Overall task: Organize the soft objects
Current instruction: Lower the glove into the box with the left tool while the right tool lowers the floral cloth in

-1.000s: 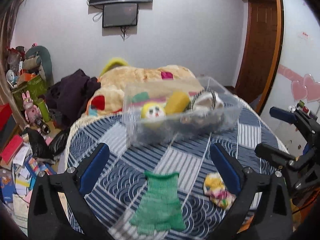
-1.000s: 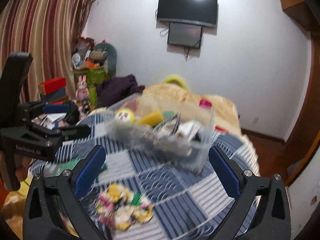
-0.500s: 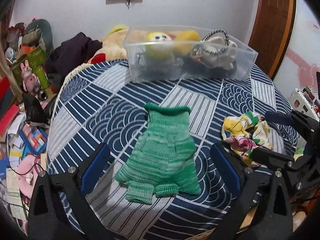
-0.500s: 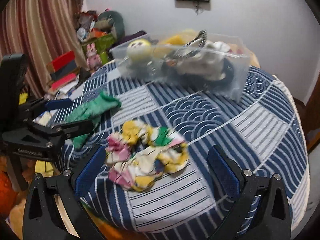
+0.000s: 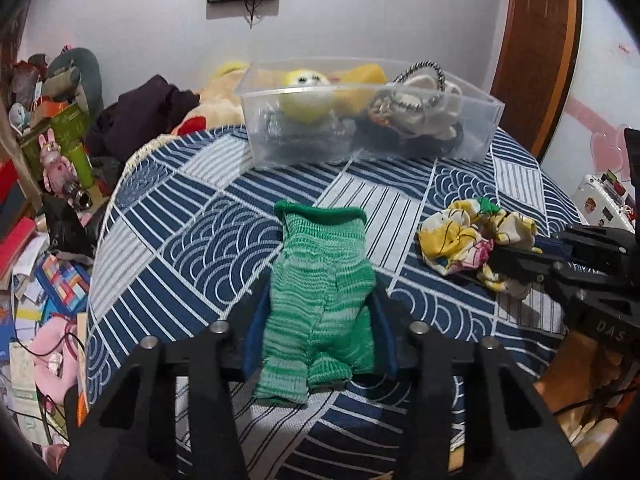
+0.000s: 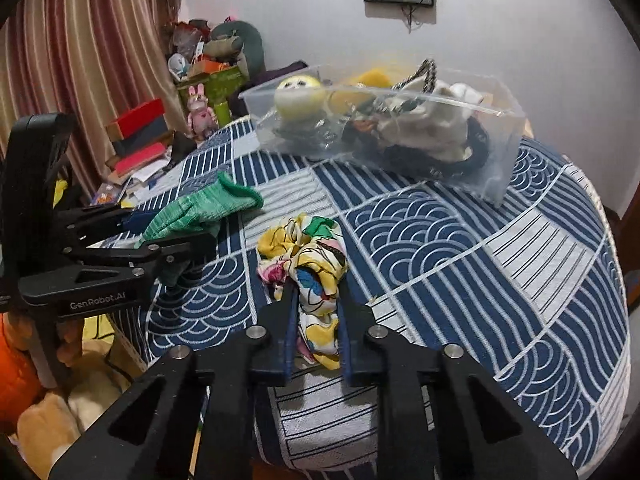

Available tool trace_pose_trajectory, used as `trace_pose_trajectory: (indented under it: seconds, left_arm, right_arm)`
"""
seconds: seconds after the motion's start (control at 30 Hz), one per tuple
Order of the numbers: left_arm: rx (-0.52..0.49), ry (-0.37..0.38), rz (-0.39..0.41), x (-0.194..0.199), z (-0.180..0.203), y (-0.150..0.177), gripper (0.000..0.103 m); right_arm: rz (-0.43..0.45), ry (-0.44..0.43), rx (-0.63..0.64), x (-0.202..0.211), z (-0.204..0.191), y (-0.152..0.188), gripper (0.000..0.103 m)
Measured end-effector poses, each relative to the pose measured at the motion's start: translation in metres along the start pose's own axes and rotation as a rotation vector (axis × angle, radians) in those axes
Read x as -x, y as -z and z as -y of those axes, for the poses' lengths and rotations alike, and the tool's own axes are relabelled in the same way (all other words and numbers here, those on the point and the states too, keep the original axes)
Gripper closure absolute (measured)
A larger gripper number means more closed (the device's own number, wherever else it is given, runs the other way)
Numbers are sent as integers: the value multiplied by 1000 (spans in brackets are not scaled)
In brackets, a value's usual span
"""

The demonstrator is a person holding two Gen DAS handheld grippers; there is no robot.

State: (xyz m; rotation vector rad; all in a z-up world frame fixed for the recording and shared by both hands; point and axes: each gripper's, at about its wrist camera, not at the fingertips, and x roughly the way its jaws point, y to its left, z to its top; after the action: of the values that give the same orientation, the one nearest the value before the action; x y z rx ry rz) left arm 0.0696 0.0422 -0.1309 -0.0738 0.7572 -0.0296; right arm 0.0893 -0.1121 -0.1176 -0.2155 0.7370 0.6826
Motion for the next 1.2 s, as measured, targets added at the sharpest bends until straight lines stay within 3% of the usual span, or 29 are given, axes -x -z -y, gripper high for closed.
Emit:
trace_pose_trajectory:
  seconds: [0.23, 0.47, 0.8, 0.97, 1.2]
  left_arm:
    - [-5, 19, 75, 16, 3, -20, 64]
    - [-26, 30, 189, 35, 8, -59, 64]
    - [-47, 29, 284, 35, 16, -112, 64]
    - [-47, 62, 294, 20, 21, -133, 63]
    - [-16, 106, 239, -20, 21, -151, 63]
  right_arm:
    - [104, 33, -39, 28, 16, -20, 90]
    - [209, 76, -80, 48, 34, -44, 90]
    - [339, 115, -124, 61, 49, -85, 89]
    - [344, 138, -142, 53, 60, -103, 89]
    - [262, 165, -162, 17, 68, -110, 89]
